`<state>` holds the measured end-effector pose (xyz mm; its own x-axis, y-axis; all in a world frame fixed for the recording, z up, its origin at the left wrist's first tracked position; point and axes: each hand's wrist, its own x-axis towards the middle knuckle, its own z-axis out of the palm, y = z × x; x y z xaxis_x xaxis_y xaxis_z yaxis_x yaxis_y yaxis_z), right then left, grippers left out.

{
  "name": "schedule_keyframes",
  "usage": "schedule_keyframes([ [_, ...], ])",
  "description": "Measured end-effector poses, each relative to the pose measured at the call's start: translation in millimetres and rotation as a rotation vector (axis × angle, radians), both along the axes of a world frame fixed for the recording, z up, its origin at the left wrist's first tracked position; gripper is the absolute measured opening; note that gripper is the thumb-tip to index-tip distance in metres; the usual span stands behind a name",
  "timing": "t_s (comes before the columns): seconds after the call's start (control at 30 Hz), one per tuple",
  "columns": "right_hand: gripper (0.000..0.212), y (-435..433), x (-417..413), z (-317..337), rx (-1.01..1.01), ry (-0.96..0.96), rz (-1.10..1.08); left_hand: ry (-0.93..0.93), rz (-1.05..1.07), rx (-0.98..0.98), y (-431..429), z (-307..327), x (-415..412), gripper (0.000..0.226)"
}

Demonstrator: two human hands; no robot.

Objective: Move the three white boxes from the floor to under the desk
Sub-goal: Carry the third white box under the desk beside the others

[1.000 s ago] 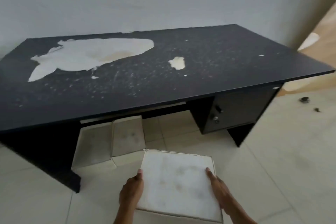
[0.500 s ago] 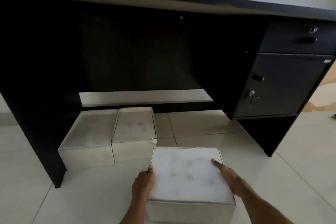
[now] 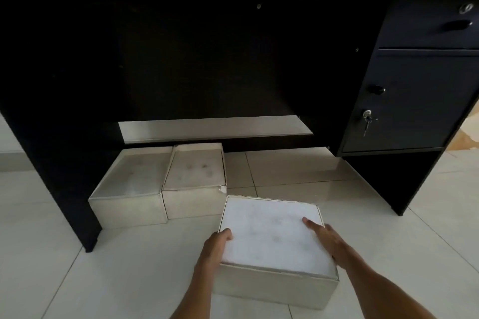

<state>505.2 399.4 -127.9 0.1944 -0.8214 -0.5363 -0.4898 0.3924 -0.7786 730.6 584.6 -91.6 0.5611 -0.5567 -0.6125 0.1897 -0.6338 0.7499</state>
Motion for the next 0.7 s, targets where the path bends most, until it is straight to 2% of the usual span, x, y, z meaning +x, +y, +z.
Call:
schedule_keyframes([
  [0.07,0.103,4.0,9.2,14.7,-0.159,0.096,0.021,0.196,0.124,0.100,4.0,-2.4,-0.9,0.062],
  [0.13,0.084,6.1,16.1,29.3,-0.272,0.103,0.052,0.471,0.264,0.150,5.6,-3.2,-1.4,0.088],
  [0.17,0.076,6.0,18.4,33.2,-0.272,0.102,0.070,0.534,0.286,0.138,4.0,-2.7,-1.9,0.091],
  [0.27,0.064,0.5,10.7,32.8,-0.288,0.140,0.061,0.420,0.237,0.119,-9.7,-9.4,-4.1,0.081],
  [0.33,0.053,-2.8,-3.5,29.8,-0.287,0.152,0.047,0.339,0.219,0.101,-20.3,-15.9,-3.4,0.084],
  [0.4,0.047,-3.1,-19.0,27.9,-0.266,0.119,0.006,0.276,0.275,0.037,-31.6,-23.2,-2.7,0.081],
  [0.5,0.049,2.2,-40.7,22.4,-0.280,0.055,-0.094,0.117,0.368,-0.068,-48.3,-25.9,-9.4,0.072],
  [0.57,0.050,6.5,-51.7,16.5,-0.327,0.028,-0.158,0.042,0.351,-0.079,-62.0,-24.4,-15.6,0.064],
  [0.7,0.056,11.5,-50.5,14.9,-0.296,0.020,-0.253,-0.049,0.224,-0.124,-81.4,-13.4,-27.2,0.028],
])
